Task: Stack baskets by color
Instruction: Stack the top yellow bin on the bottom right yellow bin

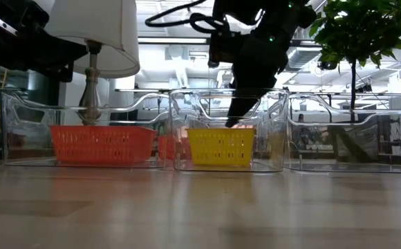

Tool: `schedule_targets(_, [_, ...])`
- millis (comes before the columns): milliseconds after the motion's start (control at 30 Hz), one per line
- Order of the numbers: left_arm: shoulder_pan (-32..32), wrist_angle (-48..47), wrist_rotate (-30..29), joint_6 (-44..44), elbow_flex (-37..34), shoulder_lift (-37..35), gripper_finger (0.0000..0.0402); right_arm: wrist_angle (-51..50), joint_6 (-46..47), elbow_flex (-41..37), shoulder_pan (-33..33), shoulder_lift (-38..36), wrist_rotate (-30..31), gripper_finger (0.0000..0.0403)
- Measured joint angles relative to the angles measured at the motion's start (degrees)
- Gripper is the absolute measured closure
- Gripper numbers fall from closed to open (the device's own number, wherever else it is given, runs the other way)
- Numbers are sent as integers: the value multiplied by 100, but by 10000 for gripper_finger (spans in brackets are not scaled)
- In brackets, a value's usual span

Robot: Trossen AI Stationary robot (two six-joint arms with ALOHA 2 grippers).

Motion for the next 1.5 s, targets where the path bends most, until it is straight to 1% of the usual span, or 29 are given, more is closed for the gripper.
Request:
schedule_targets(300, [-2,0,0,0,2,2,401,-17,160,0,0,10,-15,215])
schedule_targets(633, [-1,0,0,0,0,2,401,-268,167,-2,0,10,-13,258])
schedule_targets(867, [-1,0,0,1,2,2,401,-345,170,-2,0,10,-15,281])
schedule_targets(1067, [0,0,2,0,2,2,401,-535,170,-7,0,10,-10,286])
schedule_targets(1333, [-2,2,0,0,0,0,401,-523,161,-7,0,10,5,290])
schedule_targets(1400, [-2,2,0,0,0,0,401,-534,155,-7,0,10,5,301])
schedule_targets(1500, [-1,0,0,0,1,2,401,-567,153,-7,0,10,5,327])
